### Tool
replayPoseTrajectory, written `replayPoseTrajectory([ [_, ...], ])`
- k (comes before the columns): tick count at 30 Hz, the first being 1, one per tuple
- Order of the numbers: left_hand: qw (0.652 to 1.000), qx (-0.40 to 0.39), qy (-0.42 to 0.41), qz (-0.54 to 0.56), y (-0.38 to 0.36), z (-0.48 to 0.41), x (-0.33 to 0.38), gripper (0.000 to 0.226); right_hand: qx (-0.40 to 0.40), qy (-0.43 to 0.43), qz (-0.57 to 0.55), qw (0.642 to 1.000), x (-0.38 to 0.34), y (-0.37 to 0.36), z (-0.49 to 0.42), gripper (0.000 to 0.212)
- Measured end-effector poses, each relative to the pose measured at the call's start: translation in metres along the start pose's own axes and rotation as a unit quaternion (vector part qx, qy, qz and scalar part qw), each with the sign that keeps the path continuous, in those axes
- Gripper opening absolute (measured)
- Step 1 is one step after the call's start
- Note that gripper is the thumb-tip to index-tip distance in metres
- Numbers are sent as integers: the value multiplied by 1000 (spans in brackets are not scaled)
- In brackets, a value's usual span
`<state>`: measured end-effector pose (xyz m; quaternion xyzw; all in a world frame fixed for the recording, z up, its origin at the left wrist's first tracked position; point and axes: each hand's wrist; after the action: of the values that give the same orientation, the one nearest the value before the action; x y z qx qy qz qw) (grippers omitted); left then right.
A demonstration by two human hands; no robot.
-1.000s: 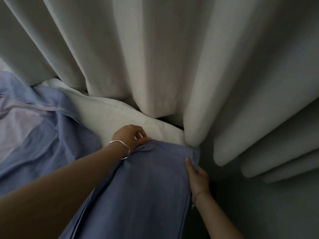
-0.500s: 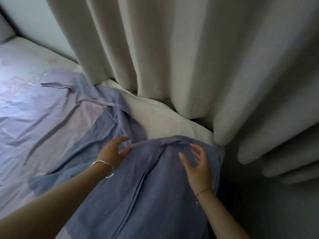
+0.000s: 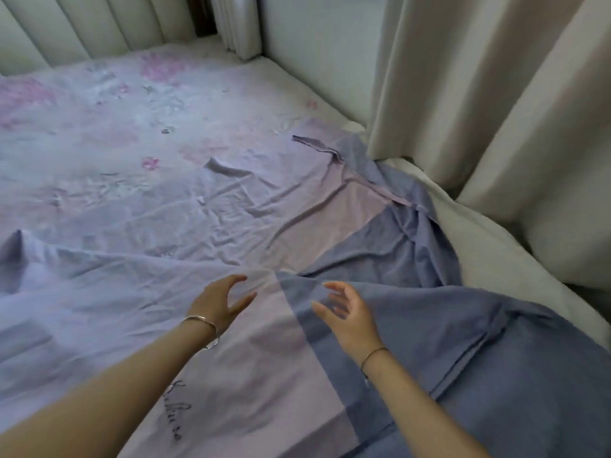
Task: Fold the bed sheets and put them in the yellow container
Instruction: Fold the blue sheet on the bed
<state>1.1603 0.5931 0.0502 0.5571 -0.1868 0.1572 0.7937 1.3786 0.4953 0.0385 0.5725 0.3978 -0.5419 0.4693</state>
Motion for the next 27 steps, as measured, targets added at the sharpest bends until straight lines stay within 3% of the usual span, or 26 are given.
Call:
replayPoseTrajectory([
  [8,997,-4,70,-32,30,46,-156,63,-196,-30,132,971,11,-159,43,47],
  [10,994,-17,99,-41,33,66,-196,71,-284,-4,175,943,15,-196,71,65],
  [12,990,-31,116,-78,29,85,-230,100,-370,50,226,900,22,-223,98,85],
  [13,986,-44,122,-108,25,94,-250,117,-403,82,251,876,25,-236,111,89],
  [15,976,-61,148,-145,20,119,-283,130,-457,133,282,833,34,-261,135,91],
  [18,967,-85,179,-159,16,157,-315,127,-518,173,298,783,48,-284,165,92],
  [22,970,-86,176,-145,9,190,-351,105,-589,220,310,713,69,-309,194,87],
  [27,980,-90,154,-91,11,202,-369,103,-574,340,369,647,92,-323,214,88],
])
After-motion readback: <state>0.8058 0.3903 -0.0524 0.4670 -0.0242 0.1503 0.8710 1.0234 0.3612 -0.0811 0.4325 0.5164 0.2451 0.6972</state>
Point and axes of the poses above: each hand's wrist, its own z-axis away from the middle knuckle, its own y-axis out of the back of the hand, x = y × z, and after that the axes turned 11 degrees about y, right-handed
